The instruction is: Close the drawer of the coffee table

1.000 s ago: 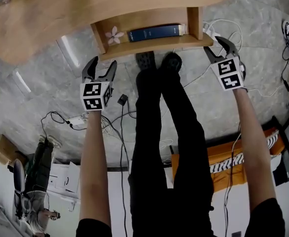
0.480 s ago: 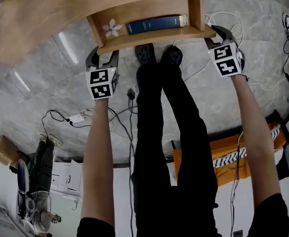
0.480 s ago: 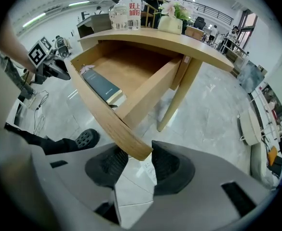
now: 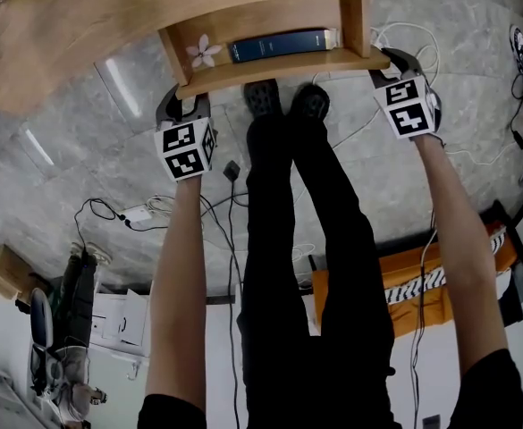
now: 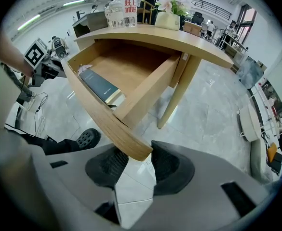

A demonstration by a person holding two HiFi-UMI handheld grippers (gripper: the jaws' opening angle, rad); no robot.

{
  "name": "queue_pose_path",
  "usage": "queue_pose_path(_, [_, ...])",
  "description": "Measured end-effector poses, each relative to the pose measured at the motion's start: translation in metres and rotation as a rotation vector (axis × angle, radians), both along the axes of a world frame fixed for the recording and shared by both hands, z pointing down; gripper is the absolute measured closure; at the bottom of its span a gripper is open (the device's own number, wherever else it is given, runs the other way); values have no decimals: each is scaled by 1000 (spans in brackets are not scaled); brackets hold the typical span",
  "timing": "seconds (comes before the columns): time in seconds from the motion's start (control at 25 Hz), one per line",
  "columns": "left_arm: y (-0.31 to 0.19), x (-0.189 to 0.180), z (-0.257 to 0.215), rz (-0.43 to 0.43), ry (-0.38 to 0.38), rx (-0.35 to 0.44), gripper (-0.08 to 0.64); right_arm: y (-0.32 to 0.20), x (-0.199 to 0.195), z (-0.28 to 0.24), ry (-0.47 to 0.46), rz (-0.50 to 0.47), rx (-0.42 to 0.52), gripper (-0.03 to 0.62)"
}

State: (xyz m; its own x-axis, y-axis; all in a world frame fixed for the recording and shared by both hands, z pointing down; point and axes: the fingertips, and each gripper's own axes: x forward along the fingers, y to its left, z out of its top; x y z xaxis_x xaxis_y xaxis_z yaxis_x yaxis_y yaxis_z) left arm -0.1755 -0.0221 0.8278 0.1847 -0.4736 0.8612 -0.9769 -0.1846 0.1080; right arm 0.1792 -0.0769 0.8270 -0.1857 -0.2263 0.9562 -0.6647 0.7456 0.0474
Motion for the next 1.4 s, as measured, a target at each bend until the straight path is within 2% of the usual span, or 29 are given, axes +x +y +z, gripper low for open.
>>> queue_pose_path(0.24, [-4, 0, -15, 3, 12, 37, 400, -4, 1, -14, -29, -21, 37, 448])
queue_pose_path(0.36, [-2, 0, -17, 4, 23, 31, 407, -3, 1, -14, -26, -27, 23, 453])
queue_pose_path(0.92, [-7, 0, -28, 17, 1, 36, 407, -8, 2, -24, -18, 31, 55, 451])
queue_pose_path(1.16, [-21, -3, -31, 12, -16, 60, 407, -19, 0, -27, -20, 55, 82, 451])
queue_pose_path(1.4, [-60, -8, -31, 3, -3, 63, 407, -60, -5, -29, -11, 82, 95, 451])
